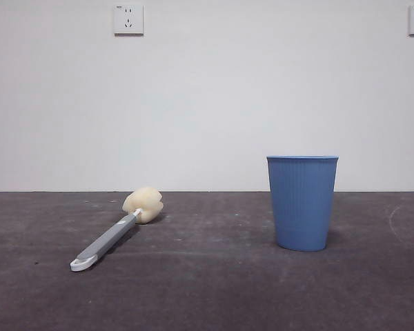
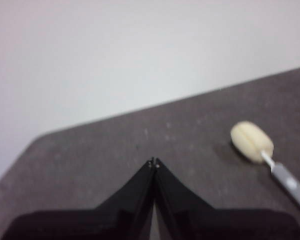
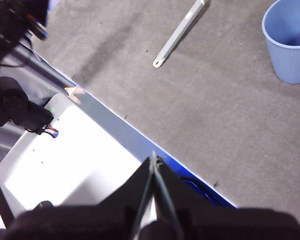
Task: Pick up the cup brush,pick up the cup,insert the brush into the cup,clean the cup,put the cup brush back,put the cup back to the fixed position on the table
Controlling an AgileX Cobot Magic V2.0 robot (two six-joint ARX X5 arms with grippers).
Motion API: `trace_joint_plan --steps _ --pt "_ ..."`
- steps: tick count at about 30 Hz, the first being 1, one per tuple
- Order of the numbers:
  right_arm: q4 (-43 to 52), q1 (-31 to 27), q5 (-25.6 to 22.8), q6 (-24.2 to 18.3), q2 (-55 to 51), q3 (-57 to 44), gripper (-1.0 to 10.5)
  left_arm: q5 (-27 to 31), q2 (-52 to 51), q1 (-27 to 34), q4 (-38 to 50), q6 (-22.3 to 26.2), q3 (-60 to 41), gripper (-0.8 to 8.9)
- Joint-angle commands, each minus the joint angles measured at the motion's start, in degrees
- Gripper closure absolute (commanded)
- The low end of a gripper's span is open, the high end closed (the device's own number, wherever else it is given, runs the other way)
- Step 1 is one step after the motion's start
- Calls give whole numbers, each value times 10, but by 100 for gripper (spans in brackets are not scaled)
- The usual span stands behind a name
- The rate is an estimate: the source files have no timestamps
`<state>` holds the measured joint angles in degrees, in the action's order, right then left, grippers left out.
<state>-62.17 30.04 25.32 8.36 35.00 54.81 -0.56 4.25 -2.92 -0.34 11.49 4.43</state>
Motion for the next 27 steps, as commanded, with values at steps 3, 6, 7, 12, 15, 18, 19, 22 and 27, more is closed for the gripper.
trace_joint_plan --steps 3,6,7,12,15,18,19,22,27 --pt "2 1 -2 -3 0 0 945 3 -30 8 -23 -37 -43 817" --pt "2 1 -2 -3 0 0 945 5 -41 8 -76 -38 -43 817" --pt "2 1 -2 -3 0 0 945 5 -41 8 -94 -38 -43 817" --pt "2 1 -2 -3 0 0 945 -1 -41 8 -101 -51 -43 817" --pt "2 1 -2 -3 0 0 945 5 -41 8 -100 -53 -43 817" --pt "2 1 -2 -3 0 0 945 5 -41 8 -99 -53 -43 817" --pt "2 1 -2 -3 0 0 945 5 -40 8 -99 -53 -43 817" --pt "2 1 -2 -3 0 0 945 5 -40 8 -99 -53 -43 817" --pt "2 1 -2 -3 0 0 945 5 -40 8 -100 -53 -43 817"
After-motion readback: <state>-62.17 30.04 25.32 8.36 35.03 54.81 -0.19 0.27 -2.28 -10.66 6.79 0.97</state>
